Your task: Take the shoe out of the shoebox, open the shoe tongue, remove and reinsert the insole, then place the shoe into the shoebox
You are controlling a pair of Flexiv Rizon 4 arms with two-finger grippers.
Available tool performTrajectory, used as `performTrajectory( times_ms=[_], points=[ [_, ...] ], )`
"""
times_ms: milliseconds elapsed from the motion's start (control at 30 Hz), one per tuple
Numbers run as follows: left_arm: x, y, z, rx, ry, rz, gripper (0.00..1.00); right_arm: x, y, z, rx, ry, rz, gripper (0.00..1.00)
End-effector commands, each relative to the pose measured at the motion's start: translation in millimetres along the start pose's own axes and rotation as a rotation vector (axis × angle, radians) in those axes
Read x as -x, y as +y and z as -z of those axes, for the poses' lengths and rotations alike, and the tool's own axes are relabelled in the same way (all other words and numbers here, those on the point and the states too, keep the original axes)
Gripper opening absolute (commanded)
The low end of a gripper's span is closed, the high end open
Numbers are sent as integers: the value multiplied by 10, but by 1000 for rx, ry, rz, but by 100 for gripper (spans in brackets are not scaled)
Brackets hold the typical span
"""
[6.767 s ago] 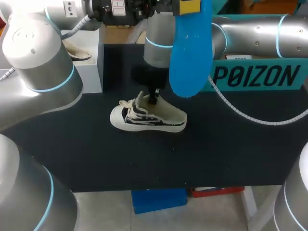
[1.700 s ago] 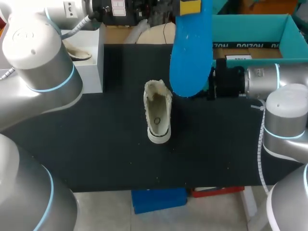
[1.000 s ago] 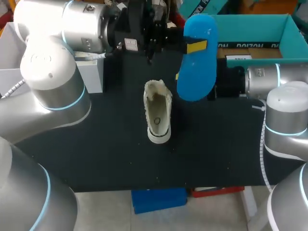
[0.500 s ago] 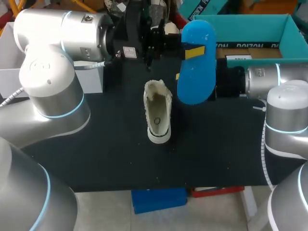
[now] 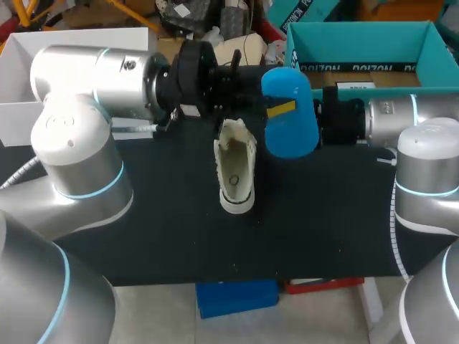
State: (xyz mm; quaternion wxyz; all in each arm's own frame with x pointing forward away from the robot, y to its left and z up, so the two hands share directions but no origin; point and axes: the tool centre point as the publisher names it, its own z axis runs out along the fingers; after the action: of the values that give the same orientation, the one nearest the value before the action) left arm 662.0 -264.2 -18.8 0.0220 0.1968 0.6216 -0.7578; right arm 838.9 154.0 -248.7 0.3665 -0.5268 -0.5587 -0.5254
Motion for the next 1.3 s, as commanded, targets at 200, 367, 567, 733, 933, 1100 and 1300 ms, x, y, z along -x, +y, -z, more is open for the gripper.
performTrajectory(
  times_ms=[200, 367, 567, 733, 933, 1100, 1300],
  points=[
    [-471, 459, 321, -57, -11, -206, 0, 1, -9, -17, 4, -2, 0, 100],
    [-546, 647, 448, 9, -59, -299, 0, 1, -9, -17, 4, -2, 0, 100],
    [-621, 840, 532, 130, -79, -354, 0, 1, -9, -17, 4, -2, 0, 100],
    [-621, 840, 532, 130, -79, -354, 0, 1, -9, -17, 4, -2, 0, 100],
    [-621, 840, 532, 130, -79, -354, 0, 1, -9, -17, 4, -2, 0, 100],
    [-829, 781, 448, 93, -72, -513, 0, 1, -9, -17, 4, -2, 0, 100],
    [-1104, 990, 537, 79, -59, -748, 0, 1, -9, -17, 4, -2, 0, 100]
  ],
)
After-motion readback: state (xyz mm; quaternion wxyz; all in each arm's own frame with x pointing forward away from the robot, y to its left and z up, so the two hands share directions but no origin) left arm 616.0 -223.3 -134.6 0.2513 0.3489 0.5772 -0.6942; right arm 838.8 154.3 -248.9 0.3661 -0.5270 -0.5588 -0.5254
